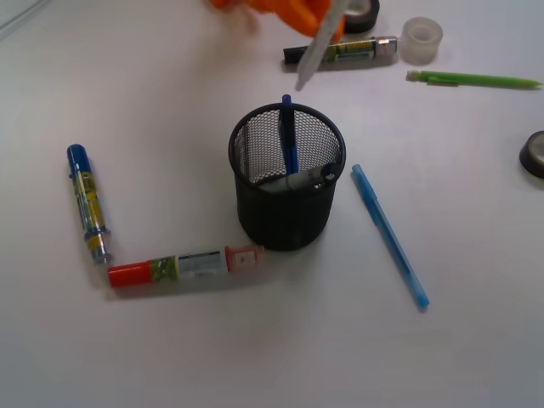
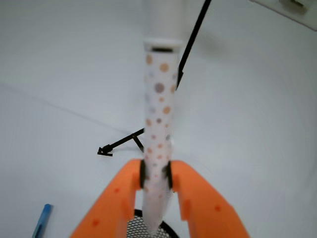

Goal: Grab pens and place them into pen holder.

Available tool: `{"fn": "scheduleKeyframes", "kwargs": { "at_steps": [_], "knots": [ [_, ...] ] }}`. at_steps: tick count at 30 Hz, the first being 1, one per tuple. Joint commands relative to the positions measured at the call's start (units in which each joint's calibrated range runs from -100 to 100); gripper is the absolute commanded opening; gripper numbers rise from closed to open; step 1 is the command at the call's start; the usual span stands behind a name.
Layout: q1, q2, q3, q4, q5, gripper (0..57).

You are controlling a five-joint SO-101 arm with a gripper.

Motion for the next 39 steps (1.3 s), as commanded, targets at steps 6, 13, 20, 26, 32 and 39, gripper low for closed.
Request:
{"fn": "scheduleKeyframes", "kwargs": {
  "at_steps": [6,13,20,26,32,39],
  "knots": [
    [-0.20,7.74,1.59,-9.15,-6.54,0.6],
    [0.99,13.69,-2.49,-10.37,-8.16,7.3],
    [0.62,14.62,-6.02,-9.76,-7.47,29.5],
    [-1.25,9.35,-7.92,-3.55,-0.78,30.1],
    [-9.25,-5.44,-8.38,28.91,8.35,29.9],
    [-22.19,-12.92,-9.10,60.23,14.46,29.8]
  ]
}}
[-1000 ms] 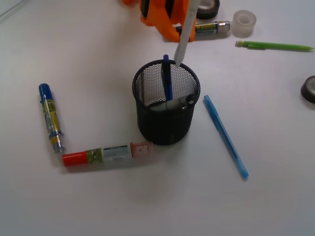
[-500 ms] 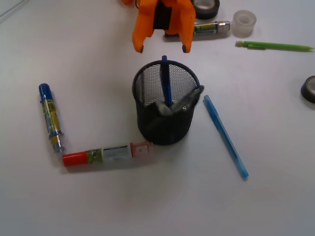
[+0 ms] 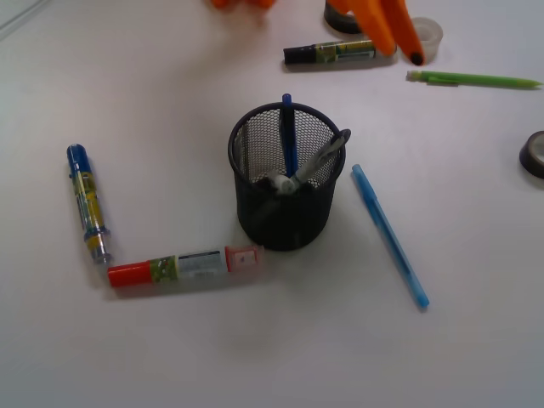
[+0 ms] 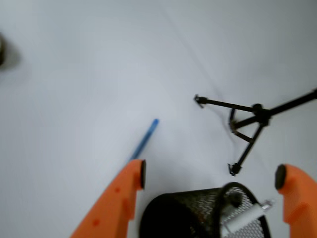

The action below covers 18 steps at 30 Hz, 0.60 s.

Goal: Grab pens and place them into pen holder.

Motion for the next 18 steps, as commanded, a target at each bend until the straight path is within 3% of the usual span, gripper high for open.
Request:
{"fn": "scheduleKeyframes", "kwargs": {
  "at_steps": [1,10,18],
  "knots": [
    [-7.26,-2.65,-4.25,15.18,1.86,29.8],
    [-20.87,13.16,-21.56,35.04,-1.86,29.8],
    [-23.63,34.67,-45.74,49.65,-4.98,29.8]
  ]
}}
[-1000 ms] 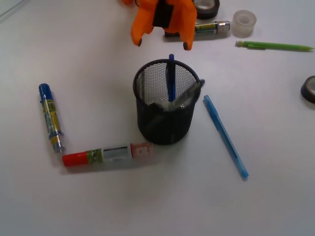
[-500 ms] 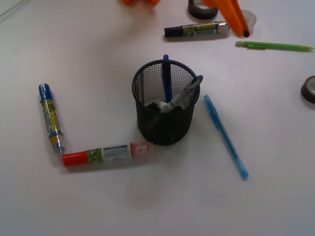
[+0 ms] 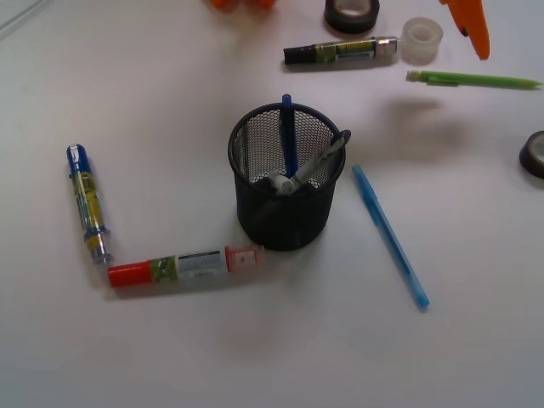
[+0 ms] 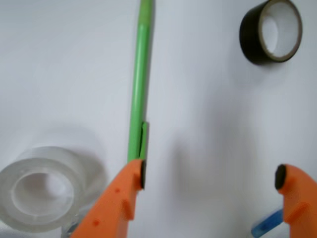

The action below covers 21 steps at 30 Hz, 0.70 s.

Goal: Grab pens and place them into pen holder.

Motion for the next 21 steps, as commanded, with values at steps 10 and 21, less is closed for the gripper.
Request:
{"fn": "scheduleKeyframes", "kwargs": {
  "at_steps": [10,21],
  "knots": [
    [-1.22,24.28,-30.27,21.00,-2.69,24.7],
    [-0.92,37.45,-36.43,23.10,-3.03,16.2]
  ]
}}
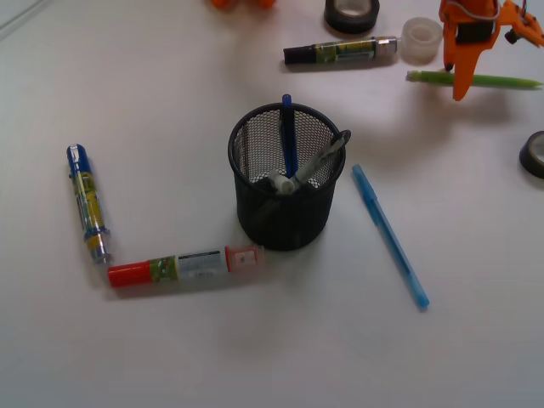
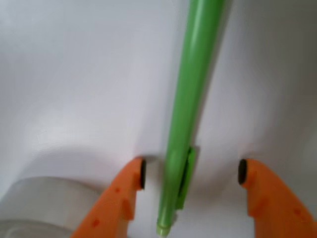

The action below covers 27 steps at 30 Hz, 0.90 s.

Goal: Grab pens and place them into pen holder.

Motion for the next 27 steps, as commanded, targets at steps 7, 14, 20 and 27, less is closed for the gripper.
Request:
{"fn": "scheduleKeyframes", "kwargs": {
  "at_steps": [7,14,20,27],
  "knots": [
    [2.28,5.51,-1.21,0.47,0.34,0.3],
    [9.08,-10.13,-3.56,7.03,2.10,0.4],
    [16.78,-27.55,-7.55,-0.41,5.86,0.4],
    [23.06,-43.19,6.67,-34.44,7.13,0.4]
  ]
}}
